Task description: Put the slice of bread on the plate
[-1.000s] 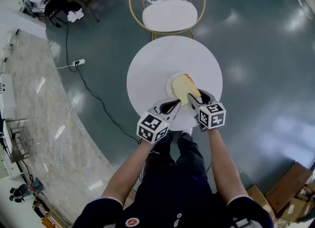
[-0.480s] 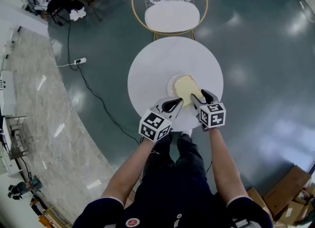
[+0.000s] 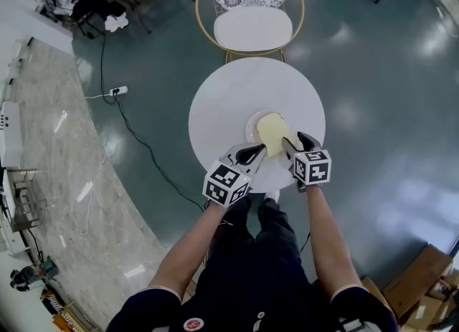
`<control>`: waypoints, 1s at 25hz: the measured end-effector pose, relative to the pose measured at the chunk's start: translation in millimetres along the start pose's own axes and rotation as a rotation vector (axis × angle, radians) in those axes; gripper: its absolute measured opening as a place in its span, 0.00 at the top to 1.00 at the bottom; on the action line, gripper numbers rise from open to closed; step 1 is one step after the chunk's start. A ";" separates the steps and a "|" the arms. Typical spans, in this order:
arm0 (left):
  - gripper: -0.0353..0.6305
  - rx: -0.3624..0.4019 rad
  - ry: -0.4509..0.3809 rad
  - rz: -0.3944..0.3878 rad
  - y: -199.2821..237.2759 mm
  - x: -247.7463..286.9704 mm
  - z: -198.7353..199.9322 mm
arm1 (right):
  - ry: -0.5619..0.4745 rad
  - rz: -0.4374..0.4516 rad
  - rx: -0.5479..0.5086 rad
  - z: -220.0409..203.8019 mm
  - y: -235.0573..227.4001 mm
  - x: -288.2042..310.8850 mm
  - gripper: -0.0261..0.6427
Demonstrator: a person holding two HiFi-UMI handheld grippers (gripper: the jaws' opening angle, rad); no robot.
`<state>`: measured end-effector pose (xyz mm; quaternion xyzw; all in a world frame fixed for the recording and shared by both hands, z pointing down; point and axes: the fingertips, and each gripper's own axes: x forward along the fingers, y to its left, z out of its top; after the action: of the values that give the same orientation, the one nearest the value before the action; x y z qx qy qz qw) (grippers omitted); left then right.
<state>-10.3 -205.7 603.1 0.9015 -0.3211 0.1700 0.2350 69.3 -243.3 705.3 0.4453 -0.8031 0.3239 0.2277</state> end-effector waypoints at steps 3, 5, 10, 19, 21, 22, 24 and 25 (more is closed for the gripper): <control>0.94 0.009 -0.009 -0.006 -1.7 -1.1 5.9 | -0.036 -0.002 -0.001 14.5 1.8 -8.0 0.65; 0.94 0.020 -0.018 -0.010 -3.4 -1.5 11.6 | -0.067 0.015 0.009 25.1 6.6 -15.0 0.65; 0.94 0.046 -0.047 -0.019 -8.9 -7.0 28.4 | -0.130 0.049 -0.011 46.4 26.7 -36.6 0.77; 0.94 0.070 -0.120 -0.019 -13.9 -29.0 66.8 | -0.228 0.063 -0.065 88.5 55.5 -79.0 0.95; 0.94 0.079 -0.137 -0.024 -18.1 -34.6 76.0 | -0.256 0.073 -0.076 98.1 63.6 -89.7 0.95; 0.94 0.085 -0.145 -0.028 -20.4 -37.2 81.3 | -0.272 0.078 -0.084 103.8 68.0 -95.0 0.95; 0.94 0.096 -0.163 -0.035 -24.9 -43.7 91.9 | -0.303 0.086 -0.105 115.6 78.3 -105.7 0.95; 0.94 0.100 -0.172 -0.039 -27.0 -47.6 96.9 | -0.318 0.090 -0.118 121.2 84.1 -111.1 0.95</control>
<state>-12.5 -215.1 492.2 0.9295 -0.3135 0.1034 0.1646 42.9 -234.8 522.7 0.4406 -0.8656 0.2116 0.1086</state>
